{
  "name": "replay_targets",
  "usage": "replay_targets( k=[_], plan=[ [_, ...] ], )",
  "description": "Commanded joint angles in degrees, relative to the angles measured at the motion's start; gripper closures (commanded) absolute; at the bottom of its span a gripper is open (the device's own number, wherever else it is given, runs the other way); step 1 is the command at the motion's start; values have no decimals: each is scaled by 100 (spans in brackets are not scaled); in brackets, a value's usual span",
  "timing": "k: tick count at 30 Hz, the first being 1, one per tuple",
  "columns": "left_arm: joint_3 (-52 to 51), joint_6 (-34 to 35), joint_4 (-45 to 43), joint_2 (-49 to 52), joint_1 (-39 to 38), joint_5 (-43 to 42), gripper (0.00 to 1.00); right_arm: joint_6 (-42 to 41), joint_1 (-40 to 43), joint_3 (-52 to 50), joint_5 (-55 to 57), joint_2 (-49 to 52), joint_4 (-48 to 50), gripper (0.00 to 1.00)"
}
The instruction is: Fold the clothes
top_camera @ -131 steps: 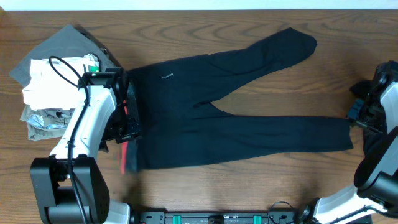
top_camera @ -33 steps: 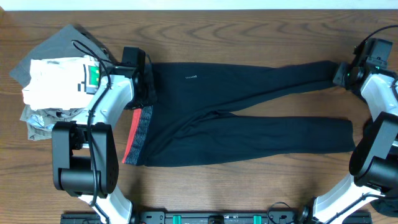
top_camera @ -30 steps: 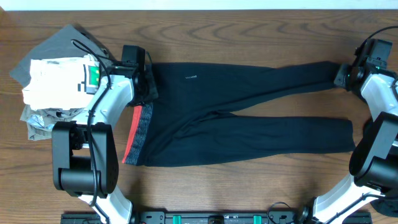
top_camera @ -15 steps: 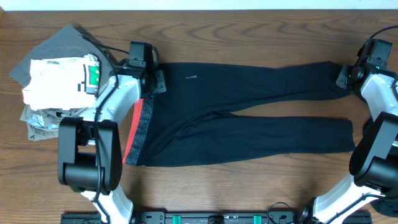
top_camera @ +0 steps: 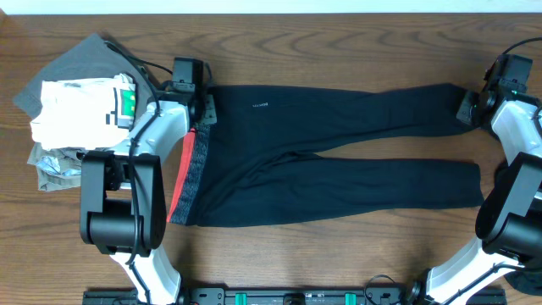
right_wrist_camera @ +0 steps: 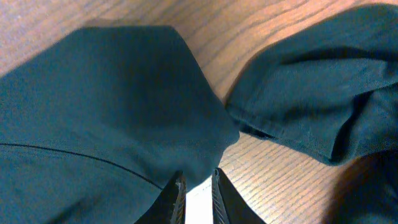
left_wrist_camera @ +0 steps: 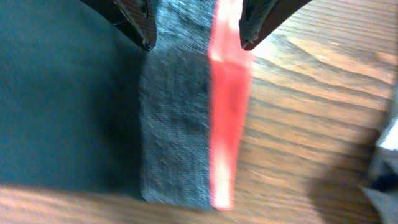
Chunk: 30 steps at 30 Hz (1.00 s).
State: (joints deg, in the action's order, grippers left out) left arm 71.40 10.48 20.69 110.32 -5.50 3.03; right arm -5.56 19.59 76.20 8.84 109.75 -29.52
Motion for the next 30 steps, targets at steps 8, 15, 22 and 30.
replay_targets(
  k=[8, 15, 22, 30],
  plan=[
    [85, -293, -503, 160, 168, -531, 55, 50, 107, -15, 35, 9, -269, 87],
    [85, -293, -649, 459, 168, -560, 55, 52, 107, -15, 37, 9, -439, 89],
    [85, -293, -691, 518, 168, -562, 55, 50, 107, -15, 35, 9, -481, 89],
    [92, -295, -778, 494, 168, -560, 94, 50, 107, -15, 35, 9, -505, 89]
  ],
)
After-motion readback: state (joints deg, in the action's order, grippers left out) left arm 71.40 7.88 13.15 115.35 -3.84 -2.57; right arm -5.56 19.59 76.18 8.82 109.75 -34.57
